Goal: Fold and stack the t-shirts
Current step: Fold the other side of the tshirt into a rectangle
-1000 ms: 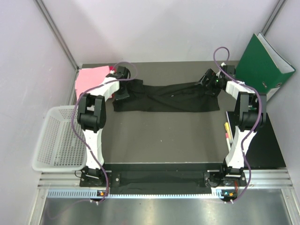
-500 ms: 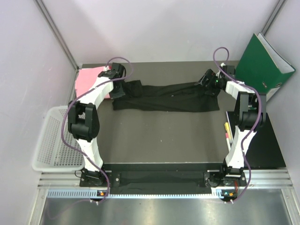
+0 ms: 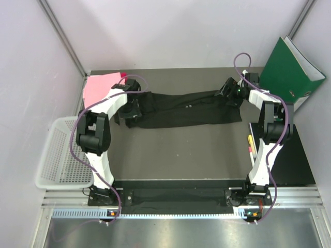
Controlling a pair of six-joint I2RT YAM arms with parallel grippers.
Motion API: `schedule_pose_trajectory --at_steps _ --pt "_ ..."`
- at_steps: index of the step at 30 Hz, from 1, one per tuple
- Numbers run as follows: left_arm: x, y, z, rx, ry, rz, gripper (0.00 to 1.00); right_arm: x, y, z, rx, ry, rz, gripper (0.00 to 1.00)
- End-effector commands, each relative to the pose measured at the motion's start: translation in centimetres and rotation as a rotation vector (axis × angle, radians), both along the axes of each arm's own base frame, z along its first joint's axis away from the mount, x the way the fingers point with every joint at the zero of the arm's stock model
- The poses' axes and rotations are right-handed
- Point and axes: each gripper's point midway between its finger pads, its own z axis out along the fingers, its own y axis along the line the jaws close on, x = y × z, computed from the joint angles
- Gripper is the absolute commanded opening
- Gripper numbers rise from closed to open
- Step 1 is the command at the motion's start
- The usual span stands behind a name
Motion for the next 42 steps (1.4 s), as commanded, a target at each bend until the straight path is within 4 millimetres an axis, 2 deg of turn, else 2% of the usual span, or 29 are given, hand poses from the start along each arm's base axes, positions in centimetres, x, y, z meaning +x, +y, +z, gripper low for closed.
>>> schedule_pose_trajectory --at_steps 1,5,6,8,9,10,12,18,21,22,23,24,29,37,42 --pt "2.8 -0.6 4.3 -0.009 -0.175 -0.015 0.89 0.6 -0.5 2.0 -0.033 -0.067 0.021 1.0" --pt "5.6 -1.9 5.3 -0.062 -0.252 -0.036 0.9 1.0 -0.4 2.3 -0.027 -0.077 0.021 1.0" --pt "6.5 -2.2 5.0 -0.068 -0.264 -0.041 0.89 1.0 -0.3 2.2 -0.023 -0.075 0.023 1.0" --pt "8.1 -2.7 5.6 -0.08 -0.305 -0.048 0.88 1.5 -0.3 2.8 -0.017 -0.089 0.023 0.99" --pt "8.6 -2.8 4.7 -0.078 -0.295 -0.046 0.86 1.6 -0.2 2.9 -0.014 -0.093 0.027 1.0" --pt "9.3 -3.0 5.2 -0.084 -0.311 -0.047 0.85 2.1 -0.1 3.5 -0.013 -0.108 0.029 1.0" --pt "9.6 -3.1 4.1 -0.083 -0.28 -0.049 0.84 2.3 0.3 4.1 -0.03 -0.126 0.057 1.0" --pt "10.9 -4.5 3.0 -0.167 -0.303 -0.079 0.82 2.8 0.4 5.2 -0.096 -0.143 0.064 1.0" --pt "12.5 -5.8 3.0 -0.238 -0.344 -0.101 0.77 2.9 1.0 5.3 -0.092 -0.141 0.082 1.0" --pt "13.2 -6.2 3.6 -0.256 -0.364 -0.111 0.75 2.9 1.2 5.3 -0.09 -0.143 0.087 1.0" --pt "13.7 -6.7 3.4 -0.27 -0.367 -0.121 0.7 2.9 1.3 5.4 -0.089 -0.146 0.088 1.0" --pt "14.4 -7.2 4.2 -0.291 -0.388 -0.135 0.68 2.9 1.5 5.4 -0.083 -0.146 0.093 1.0" --pt "15.6 -7.2 3.7 -0.265 -0.379 -0.145 0.68 2.8 1.5 5.1 -0.078 -0.138 0.092 1.0" --pt "16.6 -6.9 4.1 -0.24 -0.415 -0.16 0.68 2.5 1.6 4.4 -0.075 -0.123 0.097 1.0" --pt "16.4 -6.1 2.6 -0.193 -0.377 -0.149 0.67 2.1 1.6 3.8 -0.072 -0.107 0.098 1.0"
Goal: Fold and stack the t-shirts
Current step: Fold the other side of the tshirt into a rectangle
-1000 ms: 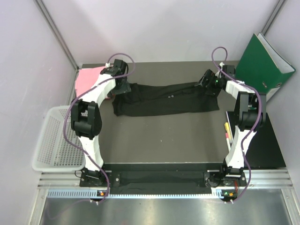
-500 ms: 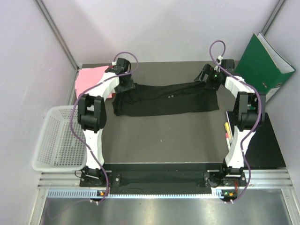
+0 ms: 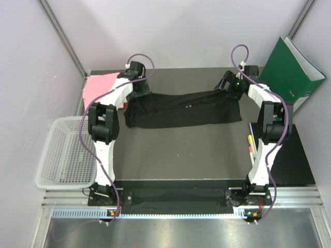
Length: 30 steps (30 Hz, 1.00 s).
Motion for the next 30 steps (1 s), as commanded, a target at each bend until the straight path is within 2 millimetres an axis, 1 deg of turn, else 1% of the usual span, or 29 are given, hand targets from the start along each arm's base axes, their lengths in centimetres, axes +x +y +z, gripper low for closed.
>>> schedule_pose_trajectory --at_steps 1,2,4,8,9,10,11,12,13,15,16,18,19,21,22,26,27,28,29,30 --pt "1.3 0.6 -0.1 0.04 -0.027 0.006 0.67 0.3 0.5 0.3 -0.004 -0.022 0.025 1.0" --pt "1.3 0.6 -0.7 0.043 -0.015 0.006 0.66 0.3 0.6 0.2 -0.001 -0.018 0.026 1.0" --pt "1.2 0.4 -1.2 0.034 -0.007 -0.003 0.66 0.2 0.6 0.0 -0.001 -0.015 0.026 1.0" --pt "1.7 0.1 -2.2 0.024 -0.003 -0.001 0.59 0.3 0.7 0.1 0.009 -0.016 0.028 1.0" --pt "1.8 0.2 -2.4 0.028 -0.002 0.001 0.49 0.3 0.7 0.1 0.009 -0.017 0.028 1.0" --pt "1.8 0.2 -2.5 0.028 0.0 0.001 0.42 0.3 0.7 0.0 0.011 -0.015 0.026 1.0" --pt "2.1 0.1 -2.4 0.026 -0.006 0.003 0.32 0.3 0.7 0.0 0.011 -0.014 0.028 1.0" --pt "2.1 0.1 -2.4 0.027 -0.002 0.003 0.08 0.3 0.7 0.0 0.012 -0.013 0.027 1.0" --pt "2.2 0.2 -2.4 0.032 -0.001 0.004 0.0 0.2 0.7 -0.1 0.011 -0.012 0.026 1.0" --pt "2.4 0.2 -1.6 0.031 -0.017 0.006 0.0 0.2 0.8 -0.2 0.012 -0.009 0.029 1.0" --pt "2.5 0.2 -0.4 0.03 -0.04 0.011 0.0 0.2 0.8 -0.3 0.014 -0.005 0.029 1.0" --pt "2.6 0.4 0.7 0.031 -0.064 0.013 0.0 0.2 0.7 -0.3 0.012 -0.007 0.025 1.0" --pt "2.7 0.4 2.2 0.029 -0.097 0.014 0.0 0.2 0.7 -0.3 0.012 -0.007 0.027 1.0" --pt "2.6 0.5 3.2 0.029 -0.12 0.012 0.0 0.2 0.7 -0.4 0.013 -0.005 0.026 1.0" --pt "2.9 0.3 4.5 0.016 -0.157 0.008 0.0 0.2 0.7 -0.5 0.015 -0.001 0.024 1.0" --pt "3.2 -1.5 5.4 -0.061 -0.182 -0.068 0.0 0.2 0.7 -0.9 0.019 0.007 0.021 1.0" --pt "3.2 -2.1 5.4 -0.087 -0.178 -0.09 0.0 0.3 0.8 -0.8 0.019 0.005 0.022 1.0" --pt "3.2 -2.5 5.0 -0.103 -0.169 -0.102 0.0 0.3 0.7 -0.9 0.019 0.005 0.02 0.99" --pt "3.5 -2.8 5.3 -0.113 -0.181 -0.105 0.0 0.3 0.7 -0.9 0.022 0.007 0.021 1.0" --pt "3.5 -3.7 5.4 -0.156 -0.181 -0.138 0.0 0.2 0.8 -1.0 0.023 0.012 0.021 1.0"
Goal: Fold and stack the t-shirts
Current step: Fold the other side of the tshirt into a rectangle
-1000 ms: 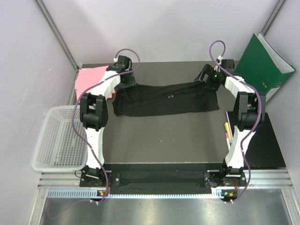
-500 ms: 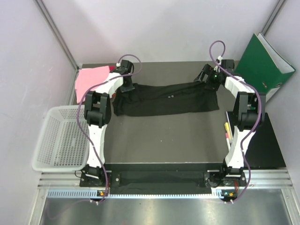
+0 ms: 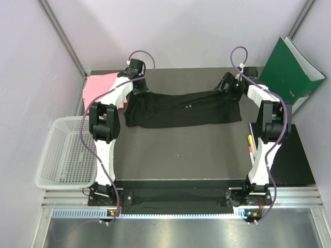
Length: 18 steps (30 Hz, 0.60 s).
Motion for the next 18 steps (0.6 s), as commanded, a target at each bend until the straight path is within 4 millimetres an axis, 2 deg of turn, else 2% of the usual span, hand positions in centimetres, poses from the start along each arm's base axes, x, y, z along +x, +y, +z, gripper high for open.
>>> schedule_pose_trajectory --at_steps 1,8,11,12,13,16,18 --pt "1.7 -2.8 4.8 -0.132 -0.129 -0.098 0.0 0.3 0.7 0.1 0.012 -0.013 0.017 1.0" --pt "3.1 -3.5 5.6 -0.161 -0.171 -0.108 0.0 0.1 0.7 -0.3 0.015 -0.002 0.017 1.0" --pt "3.2 -3.1 4.9 -0.133 -0.139 -0.098 0.0 0.1 0.7 -0.4 0.014 -0.002 0.02 1.0" --pt "2.8 -2.9 4.2 -0.118 -0.111 -0.096 0.06 0.1 0.7 -0.3 0.015 -0.001 0.019 1.0" --pt "2.8 -2.6 3.7 -0.098 -0.103 -0.096 0.21 0.1 0.7 -0.5 0.016 0.001 0.018 1.0" --pt "2.1 -1.9 1.9 -0.06 -0.056 -0.1 0.49 0.2 0.8 -0.4 0.019 0.001 0.017 1.0" --pt "1.9 -1.7 1.2 -0.044 -0.038 -0.106 0.54 0.1 0.7 -0.6 0.021 0.005 0.018 1.0"
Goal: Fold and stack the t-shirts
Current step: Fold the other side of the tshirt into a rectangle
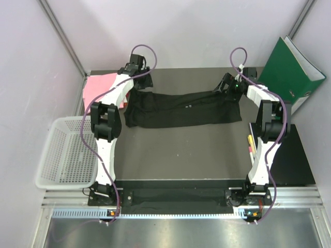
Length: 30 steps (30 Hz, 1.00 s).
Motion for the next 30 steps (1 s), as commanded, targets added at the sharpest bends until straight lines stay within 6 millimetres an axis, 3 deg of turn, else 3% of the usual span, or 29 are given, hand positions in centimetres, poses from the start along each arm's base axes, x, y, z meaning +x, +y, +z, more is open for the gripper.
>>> schedule_pose_trajectory --at_steps 1,11,21,25,30 --pt "-0.7 1.1 -2.6 0.069 0.064 -0.012 0.54 0.2 0.7 0.3 0.011 -0.016 0.019 1.0" --pt "-1.9 1.7 -5.5 0.101 0.137 -0.029 0.42 0.0 0.6 0.0 0.009 -0.004 0.028 0.99" --pt "-3.7 2.3 -8.6 0.12 0.215 -0.029 0.41 0.1 0.6 -0.3 0.013 -0.002 0.028 1.0" --pt "-3.6 3.1 -8.8 0.157 0.216 0.008 0.48 0.1 0.6 -0.3 0.018 0.0 0.031 1.0" --pt "-2.9 3.6 -7.2 0.174 0.168 0.032 0.5 -0.1 0.8 -0.4 0.022 0.005 0.035 1.0"
